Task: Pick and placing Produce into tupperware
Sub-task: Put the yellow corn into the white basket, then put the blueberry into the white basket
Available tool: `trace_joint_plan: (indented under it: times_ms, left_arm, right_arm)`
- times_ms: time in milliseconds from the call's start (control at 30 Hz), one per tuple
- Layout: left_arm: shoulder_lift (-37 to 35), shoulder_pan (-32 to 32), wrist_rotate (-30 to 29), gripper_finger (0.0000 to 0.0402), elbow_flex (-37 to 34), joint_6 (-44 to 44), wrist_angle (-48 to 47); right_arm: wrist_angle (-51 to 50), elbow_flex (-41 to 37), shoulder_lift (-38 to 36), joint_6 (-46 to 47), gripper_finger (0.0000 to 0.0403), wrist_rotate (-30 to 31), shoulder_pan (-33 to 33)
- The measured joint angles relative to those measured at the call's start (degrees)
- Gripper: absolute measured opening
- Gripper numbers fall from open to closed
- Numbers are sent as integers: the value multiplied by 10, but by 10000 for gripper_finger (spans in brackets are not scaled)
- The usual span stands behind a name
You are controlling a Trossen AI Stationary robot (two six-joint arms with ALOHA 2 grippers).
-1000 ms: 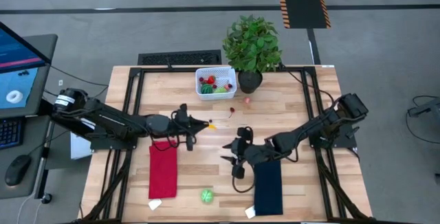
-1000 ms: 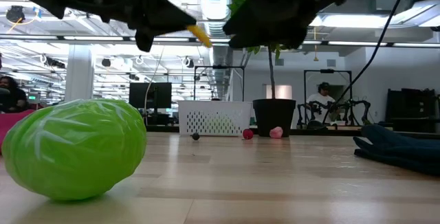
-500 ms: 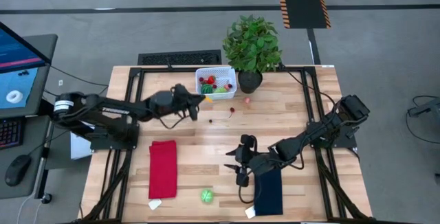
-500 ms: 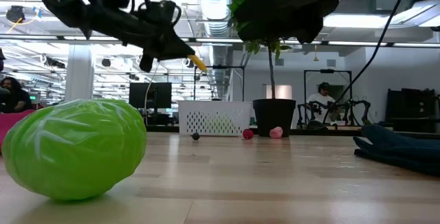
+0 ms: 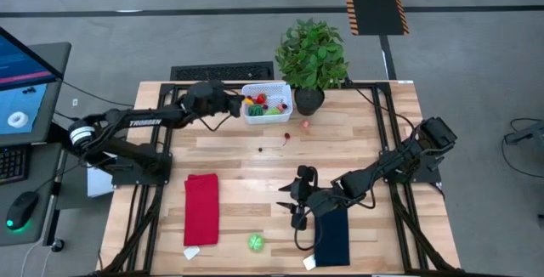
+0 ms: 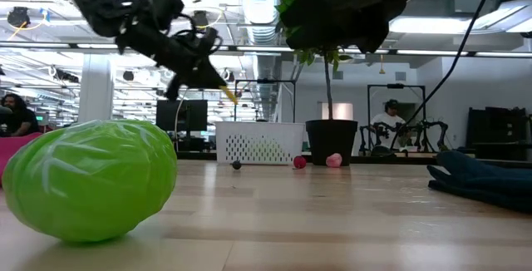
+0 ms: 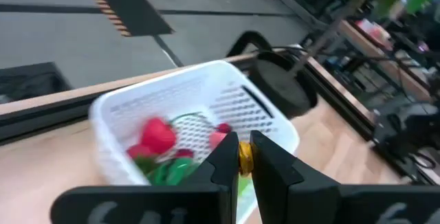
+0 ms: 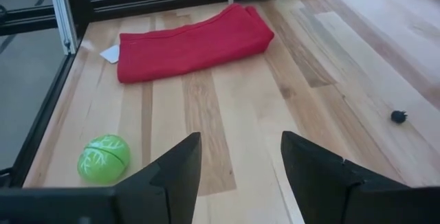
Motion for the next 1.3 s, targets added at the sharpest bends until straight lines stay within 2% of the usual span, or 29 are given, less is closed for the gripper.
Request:
trace_joint_plan:
  times_ms: [100,233,333,433,533,733,900,1133,1300]
  left_arm:
    - [53,-15,4,18,46,20,3]
    - [137,-29,-24,18,123,30,-34]
    - [190,-29,-36,18,190,31,-135]
    - [219,-29,-80,22,240,48,-234]
    - [230,-31,-105,41,261,57,-268]
    - [222,-49,-71,122,263,107,-247]
    - [207,-57,-92,181,263,111,-264]
    - [120,-83,-93,201,262,126,-306]
    - [17,-148,-117,198,227,155,-300]
  right_arm:
    - [2,0,0,0,221,0,0]
    - [1,0,0,6,221,0,0]
    - [0,0,0,8,221,-1,6]
    - [-7,0,0,16,221,-1,13]
    - [-8,0,0,19,221,0,20]
    - [-13,0,0,28,221,9,20]
    - [-21,0,0,33,221,15,11]
    - [-76,0,0,45,221,18,-6]
    - [-80,-33,0,61,221,34,-16]
